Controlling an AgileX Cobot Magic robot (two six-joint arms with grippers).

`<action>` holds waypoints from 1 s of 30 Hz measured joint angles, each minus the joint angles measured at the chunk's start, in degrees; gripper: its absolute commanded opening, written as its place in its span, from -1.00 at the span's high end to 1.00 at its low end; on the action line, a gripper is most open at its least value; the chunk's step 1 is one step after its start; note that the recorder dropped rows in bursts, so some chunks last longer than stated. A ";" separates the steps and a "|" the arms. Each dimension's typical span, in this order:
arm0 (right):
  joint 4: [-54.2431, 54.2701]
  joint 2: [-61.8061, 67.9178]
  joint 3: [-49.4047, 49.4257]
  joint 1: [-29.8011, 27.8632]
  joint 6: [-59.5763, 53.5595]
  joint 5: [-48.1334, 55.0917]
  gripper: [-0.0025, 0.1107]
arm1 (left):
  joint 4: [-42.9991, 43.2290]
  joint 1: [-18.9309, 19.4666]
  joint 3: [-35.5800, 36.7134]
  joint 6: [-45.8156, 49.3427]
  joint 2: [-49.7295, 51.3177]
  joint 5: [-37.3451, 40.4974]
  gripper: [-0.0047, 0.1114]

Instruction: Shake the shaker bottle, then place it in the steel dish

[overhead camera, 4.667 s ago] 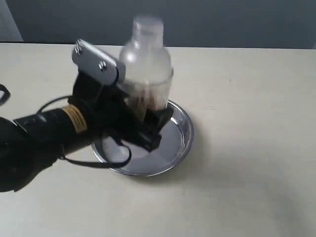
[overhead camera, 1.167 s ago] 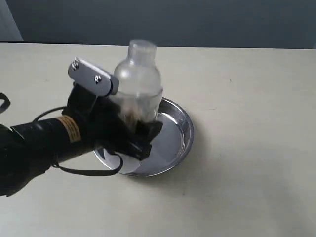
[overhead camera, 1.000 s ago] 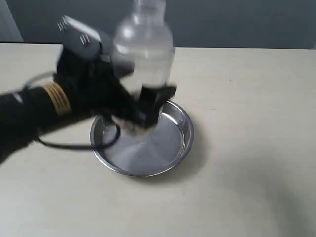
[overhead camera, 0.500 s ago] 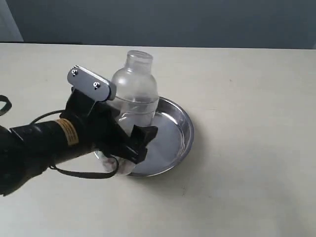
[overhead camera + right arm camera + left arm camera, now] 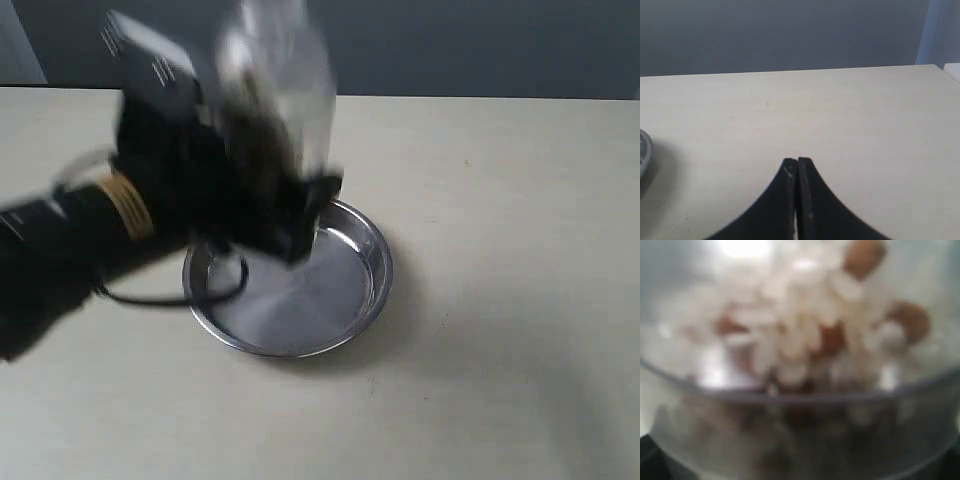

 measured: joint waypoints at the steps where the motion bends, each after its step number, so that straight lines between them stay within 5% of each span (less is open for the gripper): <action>1: 0.00 0.00 0.00 0.00 0.00 0.00 0.97 | -0.94 0.00 2.01 -1.09 2.93 0.66 0.91; 5: 0.00 0.00 0.00 0.00 0.00 0.00 0.97 | 6.40 0.12 3.21 -7.53 2.38 2.60 0.91; 13: 0.00 0.00 0.00 0.00 0.00 0.00 0.97 | 13.88 0.12 -12.27 -4.83 -15.49 -0.62 0.91; 21: 0.00 0.00 0.00 0.00 0.00 0.00 0.97 | 5.31 0.24 6.57 -8.84 8.78 -4.87 0.91; 27: 0.00 0.00 0.00 0.00 0.00 0.00 0.97 | 13.55 0.38 -7.85 -7.22 -13.47 -6.85 0.91; 30: 0.00 0.00 0.00 0.00 0.00 0.00 0.97 | 12.55 0.38 -9.37 -2.56 -15.07 -1.70 0.91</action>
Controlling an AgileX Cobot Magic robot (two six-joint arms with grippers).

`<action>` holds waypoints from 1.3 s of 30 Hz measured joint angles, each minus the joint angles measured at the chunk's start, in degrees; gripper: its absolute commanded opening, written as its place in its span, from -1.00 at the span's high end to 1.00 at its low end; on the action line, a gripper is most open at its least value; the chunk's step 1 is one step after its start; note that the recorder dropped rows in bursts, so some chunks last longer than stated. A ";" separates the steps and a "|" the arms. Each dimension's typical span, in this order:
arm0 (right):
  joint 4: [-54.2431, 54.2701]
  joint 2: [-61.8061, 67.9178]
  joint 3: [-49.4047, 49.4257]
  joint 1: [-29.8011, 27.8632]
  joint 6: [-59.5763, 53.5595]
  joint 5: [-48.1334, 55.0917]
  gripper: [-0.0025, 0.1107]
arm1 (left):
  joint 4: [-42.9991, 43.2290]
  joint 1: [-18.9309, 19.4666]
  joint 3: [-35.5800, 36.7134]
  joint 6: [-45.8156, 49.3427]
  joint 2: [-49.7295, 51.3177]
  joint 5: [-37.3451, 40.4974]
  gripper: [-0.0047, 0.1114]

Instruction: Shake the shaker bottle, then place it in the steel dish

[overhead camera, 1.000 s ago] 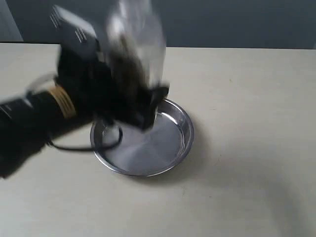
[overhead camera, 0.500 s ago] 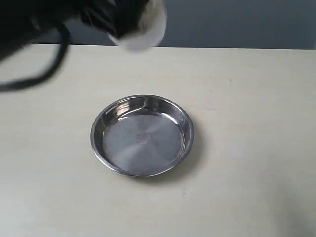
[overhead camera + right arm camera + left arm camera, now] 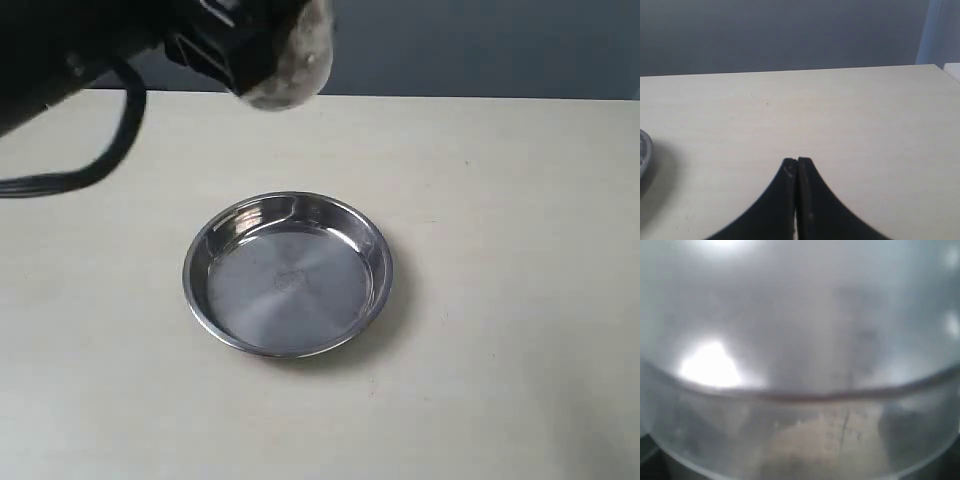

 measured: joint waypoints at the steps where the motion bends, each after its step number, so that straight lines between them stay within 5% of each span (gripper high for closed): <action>1: 0.00 0.00 0.00 0.00 0.00 0.00 0.97 | -0.21 0.00 0.68 0.36 1.24 2.46 0.91; 6: 0.00 0.00 0.00 0.00 0.00 0.00 0.97 | -2.44 0.14 3.54 0.74 5.55 2.71 0.91; 20: 0.00 0.00 0.00 0.00 0.00 0.00 0.97 | -7.92 2.99 9.55 -0.95 34.23 -27.82 0.91; 39: 0.00 0.00 0.00 0.00 0.00 0.00 0.97 | -9.48 2.99 9.63 -0.73 43.81 -35.04 0.91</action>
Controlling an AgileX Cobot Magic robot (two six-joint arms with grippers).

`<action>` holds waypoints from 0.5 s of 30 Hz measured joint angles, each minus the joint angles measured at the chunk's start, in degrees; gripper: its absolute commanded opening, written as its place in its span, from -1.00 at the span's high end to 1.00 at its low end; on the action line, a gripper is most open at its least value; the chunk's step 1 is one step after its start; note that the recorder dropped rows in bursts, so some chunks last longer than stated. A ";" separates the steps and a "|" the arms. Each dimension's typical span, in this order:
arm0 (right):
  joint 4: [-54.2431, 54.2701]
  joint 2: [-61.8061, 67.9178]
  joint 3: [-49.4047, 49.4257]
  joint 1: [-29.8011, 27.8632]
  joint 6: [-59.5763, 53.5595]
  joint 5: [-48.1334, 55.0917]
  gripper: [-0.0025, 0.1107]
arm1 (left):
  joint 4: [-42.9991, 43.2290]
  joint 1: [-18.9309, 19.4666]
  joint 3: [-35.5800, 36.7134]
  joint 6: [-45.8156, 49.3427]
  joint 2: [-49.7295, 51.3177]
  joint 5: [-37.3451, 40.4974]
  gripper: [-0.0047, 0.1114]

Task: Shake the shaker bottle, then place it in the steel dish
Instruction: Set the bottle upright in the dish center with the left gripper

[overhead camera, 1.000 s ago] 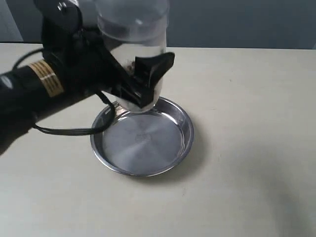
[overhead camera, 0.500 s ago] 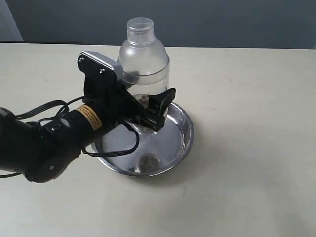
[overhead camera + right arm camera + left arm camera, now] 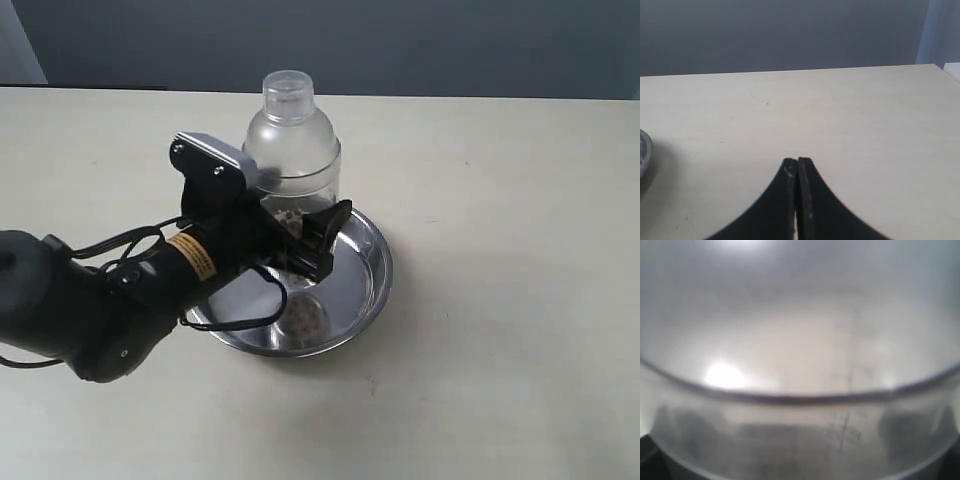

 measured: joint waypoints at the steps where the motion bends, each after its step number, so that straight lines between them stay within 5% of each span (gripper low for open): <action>1: 0.00 0.00 0.00 0.00 0.00 0.00 0.97 | 0.00 0.00 0.00 0.16 0.36 -0.46 0.91; 9: 0.00 0.00 0.00 0.00 0.00 0.00 0.97 | 0.10 0.00 0.00 1.71 2.46 -2.47 0.91; 15: 0.00 0.00 0.00 0.00 0.00 0.00 0.97 | 0.34 0.00 0.00 1.97 3.85 -2.58 0.58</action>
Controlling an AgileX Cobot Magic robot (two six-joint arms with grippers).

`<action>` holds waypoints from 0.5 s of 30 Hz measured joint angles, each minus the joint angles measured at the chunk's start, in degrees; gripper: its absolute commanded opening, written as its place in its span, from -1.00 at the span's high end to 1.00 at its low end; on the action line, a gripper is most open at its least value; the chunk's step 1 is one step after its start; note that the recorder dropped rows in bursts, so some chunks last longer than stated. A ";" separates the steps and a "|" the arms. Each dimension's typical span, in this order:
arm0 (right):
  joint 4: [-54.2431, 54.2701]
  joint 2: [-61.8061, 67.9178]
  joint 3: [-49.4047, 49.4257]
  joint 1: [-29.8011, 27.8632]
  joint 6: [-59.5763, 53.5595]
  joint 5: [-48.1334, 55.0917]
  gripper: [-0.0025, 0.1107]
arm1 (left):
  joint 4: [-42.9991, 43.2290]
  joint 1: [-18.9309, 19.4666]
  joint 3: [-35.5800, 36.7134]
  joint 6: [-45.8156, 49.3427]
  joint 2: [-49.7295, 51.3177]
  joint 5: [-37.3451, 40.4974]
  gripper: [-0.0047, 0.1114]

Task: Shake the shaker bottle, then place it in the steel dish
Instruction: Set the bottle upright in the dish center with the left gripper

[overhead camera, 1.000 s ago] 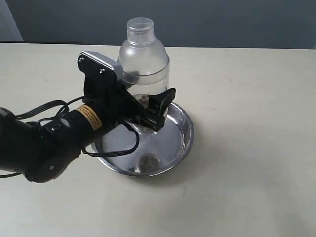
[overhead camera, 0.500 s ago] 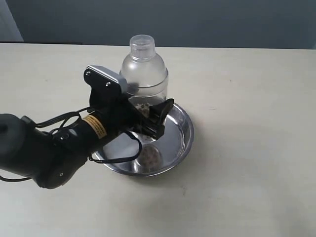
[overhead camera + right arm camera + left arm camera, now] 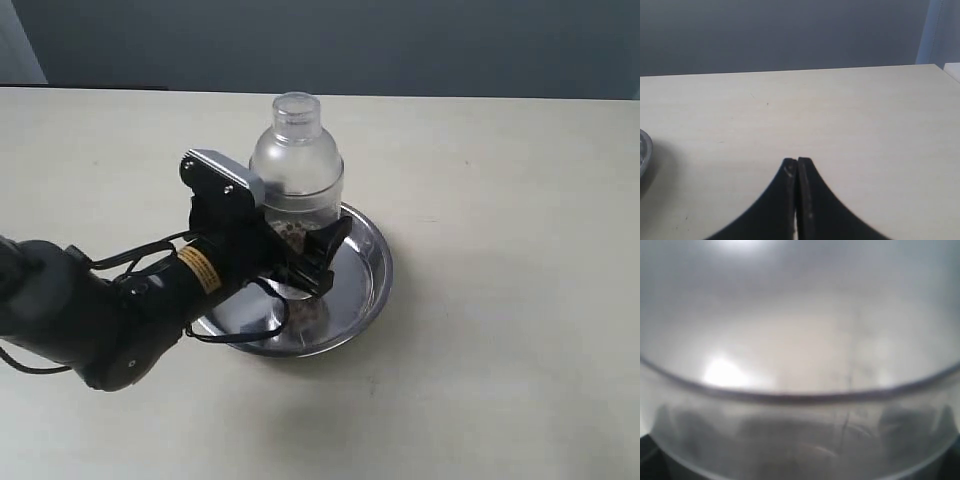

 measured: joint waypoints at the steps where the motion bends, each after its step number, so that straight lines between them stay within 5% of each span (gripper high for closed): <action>1: 0.00 0.00 0.00 0.00 0.00 0.00 0.97 | 0.00 0.00 0.00 0.00 0.43 -0.12 0.48; 15: 0.00 0.00 0.00 0.00 0.00 0.00 0.97 | 3.51 3.33 0.00 -0.02 4.42 -2.61 -0.66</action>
